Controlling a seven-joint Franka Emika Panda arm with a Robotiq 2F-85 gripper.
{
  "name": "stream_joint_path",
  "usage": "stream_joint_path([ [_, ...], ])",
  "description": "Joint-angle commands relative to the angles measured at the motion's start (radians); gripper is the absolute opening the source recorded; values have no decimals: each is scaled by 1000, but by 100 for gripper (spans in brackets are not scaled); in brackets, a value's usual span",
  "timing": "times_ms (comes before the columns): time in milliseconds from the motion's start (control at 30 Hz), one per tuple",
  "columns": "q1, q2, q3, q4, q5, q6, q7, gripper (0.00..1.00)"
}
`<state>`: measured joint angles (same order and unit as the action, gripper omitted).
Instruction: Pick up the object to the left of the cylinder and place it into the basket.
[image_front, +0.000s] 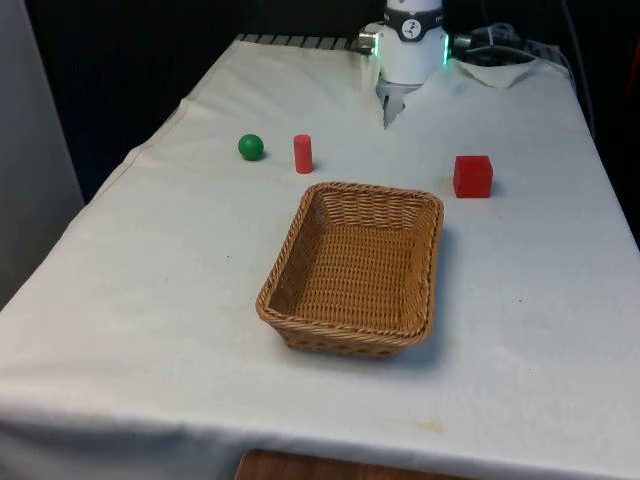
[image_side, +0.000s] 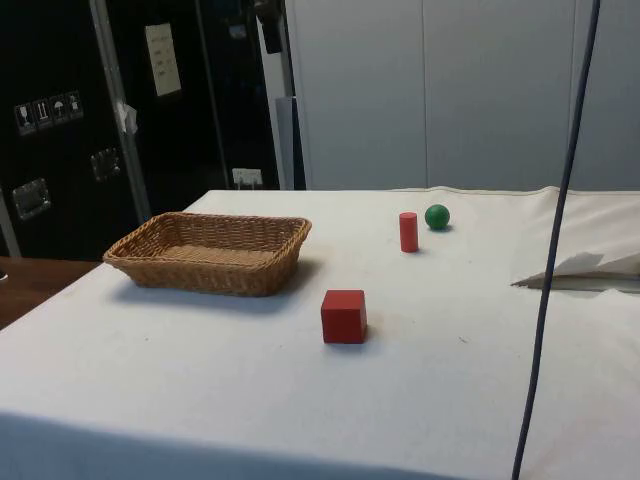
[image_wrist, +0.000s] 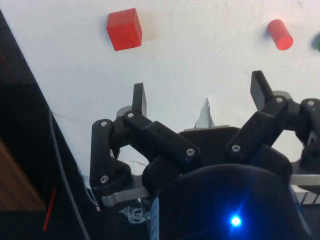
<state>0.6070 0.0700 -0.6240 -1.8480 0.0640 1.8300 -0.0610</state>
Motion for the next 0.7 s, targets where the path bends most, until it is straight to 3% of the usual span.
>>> stream_joint_path([
  [0,0,0,2,0,0,0,3,100],
  [200,8,-34,20,-41,-19,34,37,100],
  [267,8,-42,26,-56,-24,48,43,100],
  [300,2,-24,24,-35,-6,21,27,100],
  [333,8,-46,29,-64,-26,56,47,100],
  [533,7,-81,52,-131,-48,125,71,100],
  [633,7,-97,62,-163,-56,155,81,100],
  [667,3,-87,60,-153,-41,135,67,100],
])
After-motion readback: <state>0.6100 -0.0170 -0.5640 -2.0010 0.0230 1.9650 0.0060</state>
